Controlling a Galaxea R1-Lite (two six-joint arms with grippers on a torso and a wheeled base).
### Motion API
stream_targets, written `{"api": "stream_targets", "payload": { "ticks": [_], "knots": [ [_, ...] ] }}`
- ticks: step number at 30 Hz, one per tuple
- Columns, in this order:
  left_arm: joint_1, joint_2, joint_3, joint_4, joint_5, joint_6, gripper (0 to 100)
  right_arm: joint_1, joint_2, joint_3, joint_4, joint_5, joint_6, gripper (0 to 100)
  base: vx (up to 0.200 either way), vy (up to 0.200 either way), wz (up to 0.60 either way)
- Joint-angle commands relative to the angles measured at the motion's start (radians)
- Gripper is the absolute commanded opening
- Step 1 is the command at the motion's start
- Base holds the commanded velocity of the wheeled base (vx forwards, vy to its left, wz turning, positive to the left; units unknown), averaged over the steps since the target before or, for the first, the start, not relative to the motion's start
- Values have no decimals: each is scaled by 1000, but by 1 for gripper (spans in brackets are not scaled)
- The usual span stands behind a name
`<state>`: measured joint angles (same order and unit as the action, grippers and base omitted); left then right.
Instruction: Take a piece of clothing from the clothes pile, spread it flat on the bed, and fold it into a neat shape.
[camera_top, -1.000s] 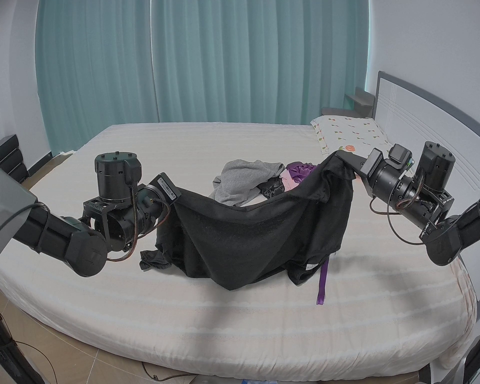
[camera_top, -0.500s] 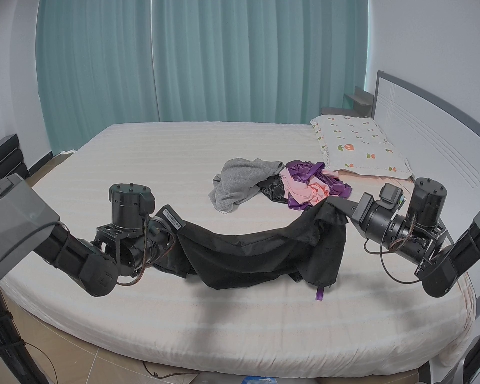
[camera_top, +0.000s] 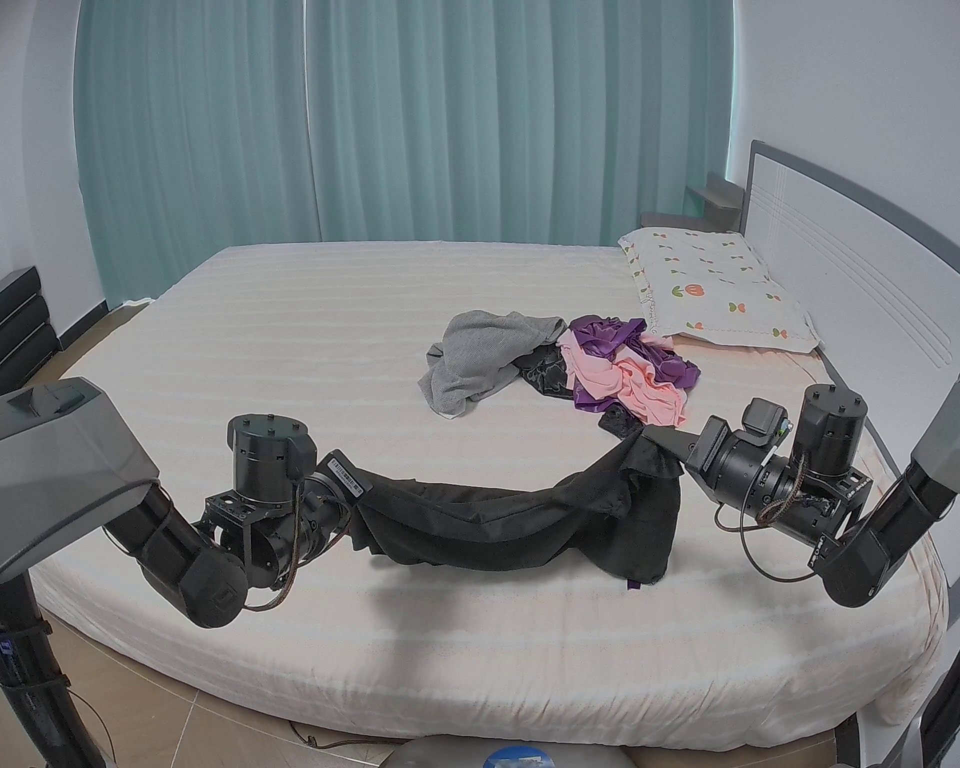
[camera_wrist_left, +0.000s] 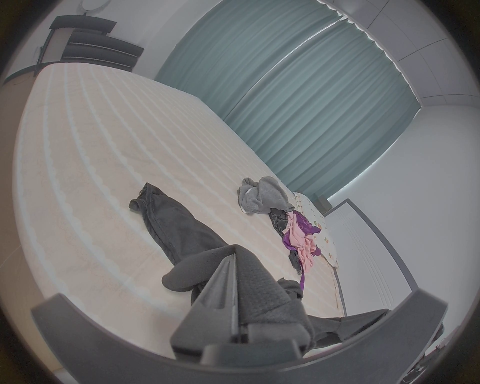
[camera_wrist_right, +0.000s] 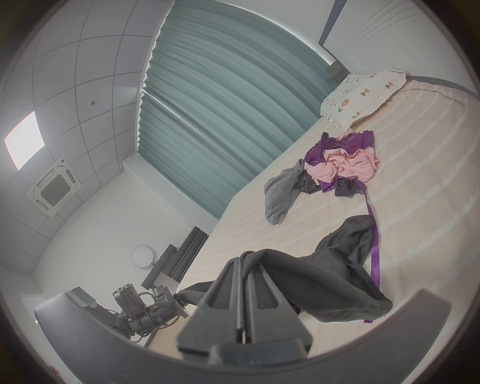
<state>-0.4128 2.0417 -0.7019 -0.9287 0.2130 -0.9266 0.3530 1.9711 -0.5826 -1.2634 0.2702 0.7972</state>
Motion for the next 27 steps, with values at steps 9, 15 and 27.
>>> {"api": "stream_targets", "payload": {
  "ticks": [9, 15, 27],
  "knots": [
    [15, -49, 30, -22, -21, -1, 0, 3, 8, -34, 6, -6, -3, 0, 0, 200, 0],
    [35, -72, 30, -22, -21, -1, 0, 14, 2, -34, 7, -43, -7, 0, 0, 200, 0],
    [38, -110, 32, -22, -21, -1, 0, 34, 8, -63, 13, -174, -69, 0, 0, 200, 0]
  ]
}}
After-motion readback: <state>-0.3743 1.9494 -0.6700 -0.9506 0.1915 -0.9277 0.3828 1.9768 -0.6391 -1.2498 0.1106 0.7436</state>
